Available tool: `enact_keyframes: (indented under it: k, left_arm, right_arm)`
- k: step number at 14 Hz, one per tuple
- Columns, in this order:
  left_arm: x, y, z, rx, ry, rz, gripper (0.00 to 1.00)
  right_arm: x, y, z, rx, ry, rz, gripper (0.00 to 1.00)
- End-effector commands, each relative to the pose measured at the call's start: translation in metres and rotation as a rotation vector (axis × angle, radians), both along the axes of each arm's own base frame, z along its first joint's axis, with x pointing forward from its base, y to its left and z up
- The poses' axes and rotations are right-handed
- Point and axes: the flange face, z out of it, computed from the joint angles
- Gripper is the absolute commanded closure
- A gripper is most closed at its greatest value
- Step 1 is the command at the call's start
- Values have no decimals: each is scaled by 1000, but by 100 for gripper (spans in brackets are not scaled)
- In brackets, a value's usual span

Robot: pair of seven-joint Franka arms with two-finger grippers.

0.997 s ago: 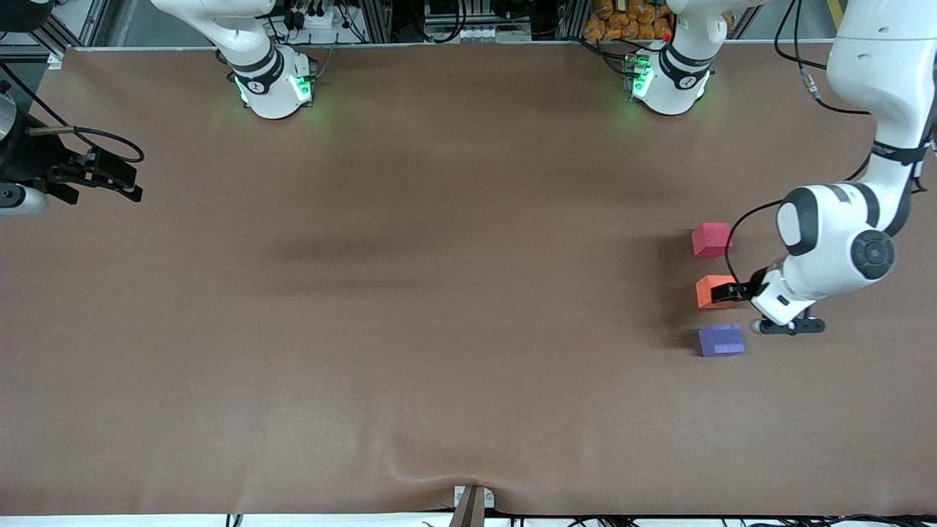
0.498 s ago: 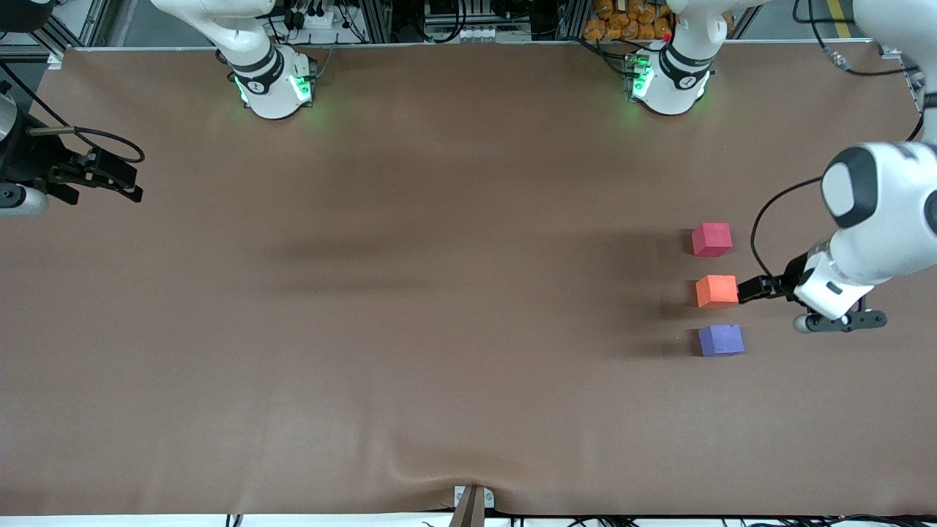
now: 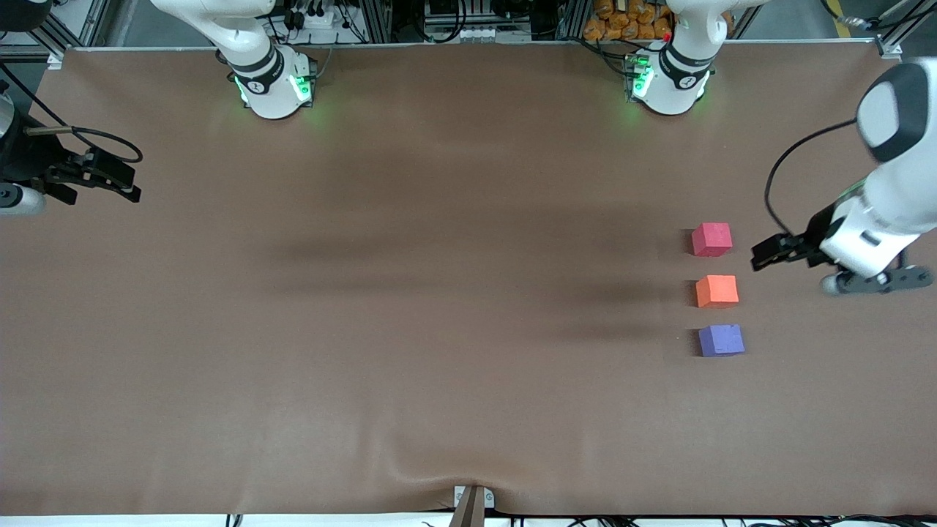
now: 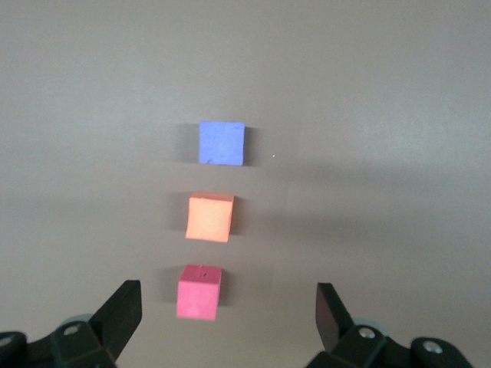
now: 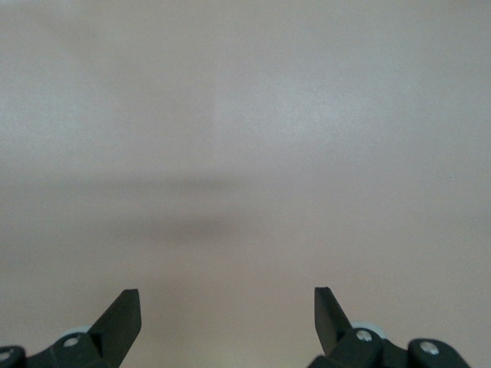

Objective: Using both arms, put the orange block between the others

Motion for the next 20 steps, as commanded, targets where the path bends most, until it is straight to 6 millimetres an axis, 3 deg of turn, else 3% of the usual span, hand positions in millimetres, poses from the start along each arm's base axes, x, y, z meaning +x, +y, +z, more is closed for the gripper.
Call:
enact_keyframes:
  k: [1,9,14,16,20]
  left_arm:
    - [-18,1,35,30,12,-9,0]
    - [-39,-28,71,4,-2,-38,0]
    - [-32,-20,89,-2,77,-34,0]
    - [-36,-5,97,-3,100,-11,0]
    - [-39,-18,101,0,94,-26,0]
  right_arm:
    - [2,-3,5,-14,-8,6,0]
    - [2,-2,5,-14,-9,8,0]
    - [1,-3,5,-16,-8,8,0]
    - [2,-4,6,-16,-9,6,0]
    - [2,-4,6,-16,-9,6,0]
